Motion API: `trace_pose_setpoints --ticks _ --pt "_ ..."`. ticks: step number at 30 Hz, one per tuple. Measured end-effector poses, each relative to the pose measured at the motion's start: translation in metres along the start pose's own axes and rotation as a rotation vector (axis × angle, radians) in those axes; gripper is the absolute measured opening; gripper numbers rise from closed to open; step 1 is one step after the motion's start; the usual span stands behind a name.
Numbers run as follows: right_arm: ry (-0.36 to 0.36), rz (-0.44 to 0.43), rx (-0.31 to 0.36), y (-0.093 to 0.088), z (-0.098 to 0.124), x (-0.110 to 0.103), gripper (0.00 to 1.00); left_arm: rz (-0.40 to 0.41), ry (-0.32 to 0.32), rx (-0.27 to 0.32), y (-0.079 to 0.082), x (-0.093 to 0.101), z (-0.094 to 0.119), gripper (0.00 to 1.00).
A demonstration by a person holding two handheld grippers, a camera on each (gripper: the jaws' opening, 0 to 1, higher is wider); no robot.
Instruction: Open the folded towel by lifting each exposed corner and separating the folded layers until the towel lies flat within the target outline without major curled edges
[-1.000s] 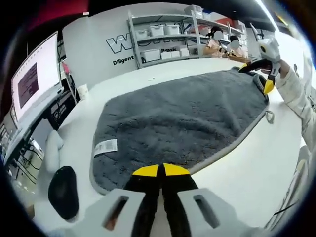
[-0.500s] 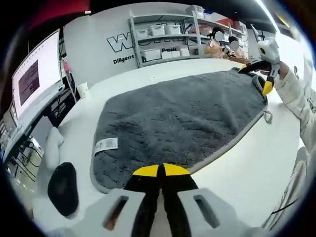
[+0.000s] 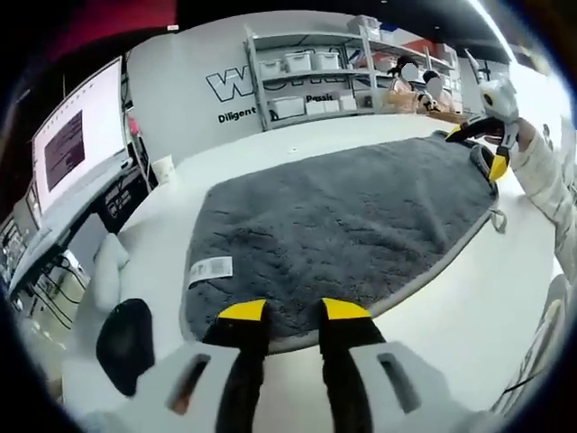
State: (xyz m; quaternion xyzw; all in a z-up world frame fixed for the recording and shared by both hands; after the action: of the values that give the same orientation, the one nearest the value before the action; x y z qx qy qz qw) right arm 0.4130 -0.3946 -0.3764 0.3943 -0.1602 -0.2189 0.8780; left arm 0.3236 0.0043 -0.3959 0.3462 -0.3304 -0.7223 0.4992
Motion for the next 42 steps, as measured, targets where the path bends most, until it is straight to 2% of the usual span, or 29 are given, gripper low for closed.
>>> trace_pose_setpoints --ticks 3,7,13,17,22,28,42 --pt "0.002 -0.001 -0.005 -0.001 0.000 0.000 0.97 0.012 0.011 0.015 0.000 -0.006 0.001 0.25" --pt "0.005 0.003 -0.011 -0.002 -0.001 -0.001 0.97 0.062 -0.005 0.015 -0.002 -0.013 -0.001 0.36" --pt "0.004 -0.001 -0.011 -0.002 -0.001 0.001 0.97 0.090 0.020 0.029 -0.004 -0.028 0.001 0.33" --pt "0.005 0.000 -0.015 -0.003 -0.002 0.001 0.97 0.119 0.036 0.040 -0.008 -0.039 0.000 0.25" --pt "0.006 -0.002 -0.018 -0.003 -0.002 0.001 0.97 0.145 0.027 0.029 -0.016 -0.040 -0.005 0.24" --pt "0.004 -0.003 -0.023 -0.004 -0.002 0.001 0.97 0.164 0.017 0.050 -0.017 -0.038 -0.005 0.21" --pt "0.002 0.003 -0.026 -0.004 -0.002 0.001 0.97 0.138 0.005 0.038 -0.019 -0.038 -0.002 0.17"
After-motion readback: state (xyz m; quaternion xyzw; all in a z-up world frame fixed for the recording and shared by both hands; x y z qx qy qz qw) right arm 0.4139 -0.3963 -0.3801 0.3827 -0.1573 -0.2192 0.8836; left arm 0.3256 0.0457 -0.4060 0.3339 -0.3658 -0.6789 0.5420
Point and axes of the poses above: the point that each gripper's makers call its tool centre point, and the gripper's own axes: z roughly backward along the fingers, x roughly to its right, y roughly out of its top, the point moved 6 cm from there along z, roughly backward along the fingers, and after that the axes turned 1 degree about -x, right-handed, at the moved point
